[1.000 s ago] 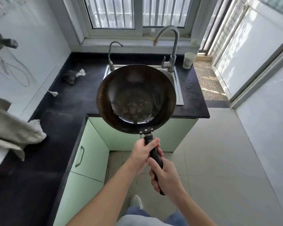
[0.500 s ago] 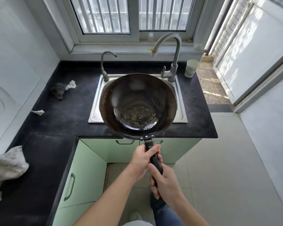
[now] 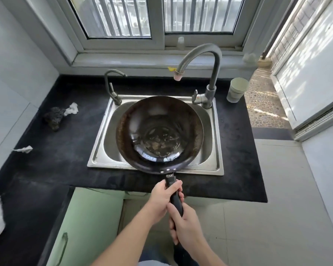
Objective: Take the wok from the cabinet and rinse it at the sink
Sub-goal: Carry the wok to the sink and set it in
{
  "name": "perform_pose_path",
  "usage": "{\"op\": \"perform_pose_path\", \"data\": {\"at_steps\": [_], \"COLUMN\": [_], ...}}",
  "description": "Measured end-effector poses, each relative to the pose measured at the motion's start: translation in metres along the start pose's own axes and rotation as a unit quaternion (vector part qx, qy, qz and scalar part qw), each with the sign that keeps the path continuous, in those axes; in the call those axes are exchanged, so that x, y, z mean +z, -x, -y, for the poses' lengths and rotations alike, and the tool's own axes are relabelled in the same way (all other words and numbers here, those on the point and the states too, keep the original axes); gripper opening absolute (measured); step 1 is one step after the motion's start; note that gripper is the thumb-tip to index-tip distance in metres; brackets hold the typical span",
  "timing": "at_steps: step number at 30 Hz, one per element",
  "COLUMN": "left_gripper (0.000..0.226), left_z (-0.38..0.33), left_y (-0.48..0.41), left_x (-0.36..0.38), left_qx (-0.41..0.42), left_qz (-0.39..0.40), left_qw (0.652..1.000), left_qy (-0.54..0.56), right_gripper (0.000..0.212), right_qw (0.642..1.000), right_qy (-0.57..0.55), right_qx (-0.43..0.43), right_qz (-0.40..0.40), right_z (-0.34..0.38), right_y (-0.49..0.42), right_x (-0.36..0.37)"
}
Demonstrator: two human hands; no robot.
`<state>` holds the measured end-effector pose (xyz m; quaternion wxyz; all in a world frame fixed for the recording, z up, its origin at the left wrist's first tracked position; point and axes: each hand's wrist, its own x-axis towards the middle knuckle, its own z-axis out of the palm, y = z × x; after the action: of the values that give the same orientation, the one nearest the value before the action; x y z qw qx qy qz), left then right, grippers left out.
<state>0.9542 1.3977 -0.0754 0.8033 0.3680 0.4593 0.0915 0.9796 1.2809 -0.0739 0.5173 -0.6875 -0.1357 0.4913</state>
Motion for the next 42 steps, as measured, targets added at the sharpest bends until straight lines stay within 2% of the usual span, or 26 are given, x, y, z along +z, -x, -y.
{"op": "perform_pose_path", "data": {"at_steps": [5, 19, 28, 36, 40, 42], "left_gripper": [0.009, 0.009, 0.012, 0.018, 0.032, 0.032], "left_z": [-0.007, -0.033, -0.039, -0.035, -0.045, -0.049], "left_y": [-0.015, -0.05, -0.063, -0.064, -0.061, -0.058], "left_x": [-0.007, -0.048, -0.063, -0.069, -0.073, -0.075], "left_qx": [-0.02, -0.082, -0.124, -0.149, -0.179, -0.183], "left_qz": [-0.005, 0.054, 0.064, 0.061, 0.103, 0.094], "left_qw": [0.999, 0.994, 0.988, 0.986, 0.973, 0.972], "left_qy": [-0.024, -0.048, -0.064, -0.037, -0.105, -0.112], "right_gripper": [0.034, 0.032, 0.017, 0.02, 0.022, 0.023], "right_qw": [1.0, 0.996, 0.993, 0.992, 0.991, 0.989], "right_qy": [0.008, -0.02, -0.024, -0.017, 0.018, 0.035], "right_qx": [0.014, 0.053, 0.067, 0.07, 0.051, 0.045], "right_qz": [-0.012, -0.071, -0.1, -0.108, -0.123, -0.136], "right_z": [-0.003, -0.003, -0.01, -0.015, -0.008, -0.007], "right_y": [-0.019, -0.057, -0.07, -0.077, -0.086, -0.09], "right_x": [0.004, 0.051, 0.07, 0.073, 0.075, 0.078]}}
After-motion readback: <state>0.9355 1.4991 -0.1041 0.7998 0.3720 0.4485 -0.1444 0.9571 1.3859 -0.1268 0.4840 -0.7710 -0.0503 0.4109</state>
